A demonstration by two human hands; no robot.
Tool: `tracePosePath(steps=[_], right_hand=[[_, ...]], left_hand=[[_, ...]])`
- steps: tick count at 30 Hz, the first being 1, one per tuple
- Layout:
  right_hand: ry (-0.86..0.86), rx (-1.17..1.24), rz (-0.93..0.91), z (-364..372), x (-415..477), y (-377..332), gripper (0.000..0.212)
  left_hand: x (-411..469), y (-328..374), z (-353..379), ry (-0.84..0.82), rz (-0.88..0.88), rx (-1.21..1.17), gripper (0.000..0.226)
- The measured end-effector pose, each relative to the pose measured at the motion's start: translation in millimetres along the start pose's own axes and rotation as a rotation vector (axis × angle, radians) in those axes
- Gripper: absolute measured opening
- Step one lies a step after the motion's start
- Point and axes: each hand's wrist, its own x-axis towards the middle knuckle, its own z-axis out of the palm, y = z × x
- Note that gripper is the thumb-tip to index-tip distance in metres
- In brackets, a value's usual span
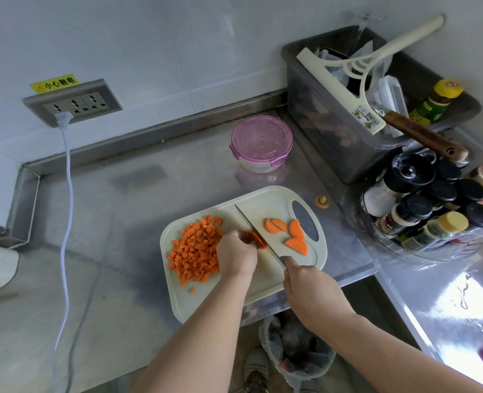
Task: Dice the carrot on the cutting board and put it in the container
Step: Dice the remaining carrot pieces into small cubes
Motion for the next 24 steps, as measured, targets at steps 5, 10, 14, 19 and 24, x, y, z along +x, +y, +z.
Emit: tracePosePath(steps=[5, 10, 14, 19, 24], right_hand=[[-0.013, -0.032, 0.002, -4, -1, 0, 0.046], [-0.035, -0.084, -0.003, -17, -3, -8, 0.027], [-0.063, -0.098, 0.011, -16, -1, -9, 0.025], [-0.133, -0.093, 0.031, -3, 12, 0, 0.045], [-0.139, -0.093, 0.050, -2, 20, -1, 0.044]], left_hand=[[0, -1, 0, -0.001, -0.002, -0.013, 0.010], [0, 0, 1, 0.000, -0.004, -0.009, 0.013], [2, 0, 2, -0.001, -0.010, 0.010, 0.013], [2, 0, 4, 0.018, -0.016, 0.029, 0.014], [4, -1, 4, 0.029, -0.004, 0.068, 0.020]])
